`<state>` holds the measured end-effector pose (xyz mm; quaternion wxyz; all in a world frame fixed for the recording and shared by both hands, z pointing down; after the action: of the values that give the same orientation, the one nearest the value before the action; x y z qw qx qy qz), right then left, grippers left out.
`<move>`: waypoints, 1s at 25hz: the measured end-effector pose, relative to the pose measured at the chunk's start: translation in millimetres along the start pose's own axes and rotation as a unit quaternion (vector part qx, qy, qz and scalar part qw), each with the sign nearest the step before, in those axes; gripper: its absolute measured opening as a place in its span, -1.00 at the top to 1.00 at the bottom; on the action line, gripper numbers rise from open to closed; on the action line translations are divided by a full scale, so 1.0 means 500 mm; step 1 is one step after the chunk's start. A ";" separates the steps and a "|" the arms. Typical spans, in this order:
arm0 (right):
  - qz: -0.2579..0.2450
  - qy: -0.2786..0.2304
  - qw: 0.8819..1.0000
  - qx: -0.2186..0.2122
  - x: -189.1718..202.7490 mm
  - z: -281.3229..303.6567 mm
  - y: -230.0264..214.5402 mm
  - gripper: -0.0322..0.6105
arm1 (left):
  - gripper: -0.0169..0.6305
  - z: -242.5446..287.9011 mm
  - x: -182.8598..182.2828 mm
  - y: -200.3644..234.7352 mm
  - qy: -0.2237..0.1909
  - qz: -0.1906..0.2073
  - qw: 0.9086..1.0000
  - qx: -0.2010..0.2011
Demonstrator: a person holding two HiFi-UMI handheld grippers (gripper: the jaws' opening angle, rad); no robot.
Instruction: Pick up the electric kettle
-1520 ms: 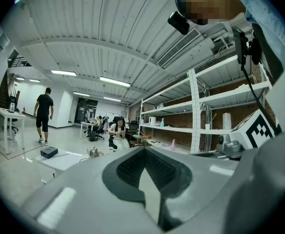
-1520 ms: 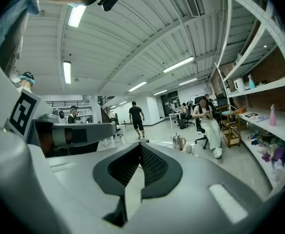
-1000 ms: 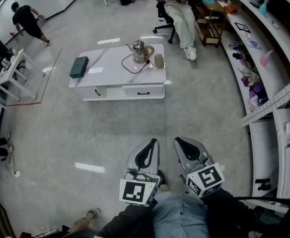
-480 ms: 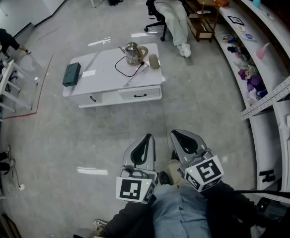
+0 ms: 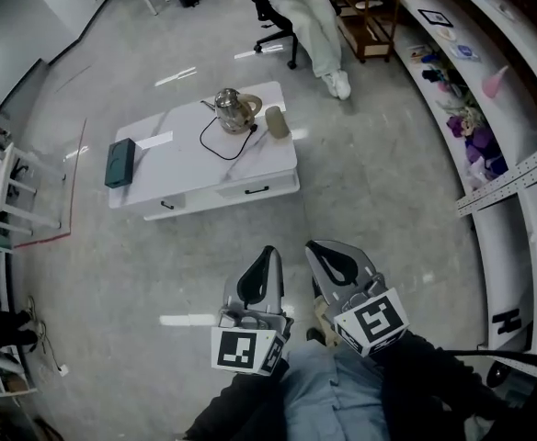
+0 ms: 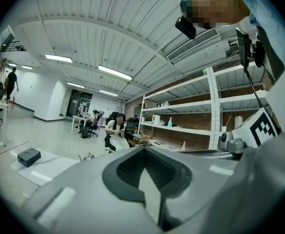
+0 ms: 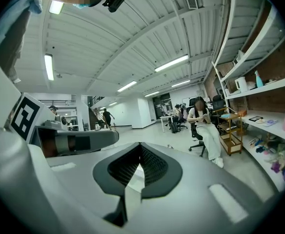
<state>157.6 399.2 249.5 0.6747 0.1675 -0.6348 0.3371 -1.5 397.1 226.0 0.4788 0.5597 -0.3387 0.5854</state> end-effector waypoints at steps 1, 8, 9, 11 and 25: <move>-0.001 0.000 1.000 0.000 -0.003 0.012 -0.019 0.82 | 0.94 0.027 -0.002 0.001 0.006 0.002 1.000 0.003; 0.005 -0.005 1.000 -0.010 -0.032 0.084 -0.139 0.82 | 0.94 0.181 -0.024 -0.001 0.037 0.023 0.999 0.011; 0.006 -0.003 1.000 -0.013 -0.037 0.093 -0.153 0.82 | 0.94 0.196 -0.029 -0.001 0.033 0.023 0.999 0.010; 0.006 -0.008 1.000 -0.019 -0.043 0.110 -0.176 0.82 | 0.94 0.218 -0.039 0.004 0.025 0.025 0.999 0.007; -0.007 0.005 0.998 -0.055 -0.078 0.282 -0.256 0.82 | 0.94 0.319 -0.068 0.129 0.005 0.004 0.999 -0.039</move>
<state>139.5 205.7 256.9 0.6883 0.1333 -0.6479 0.2979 -12.2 222.1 224.7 0.4999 0.5365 -0.3611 0.5761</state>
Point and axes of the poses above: the fingertips, and each gripper's own axes: z forward along the fingers, y to its left, x out of its underside, the point moved 9 cm from there along -z, backward along the fingers, and after that the axes turned 12 degrees about -x, right-handed, at the moved point
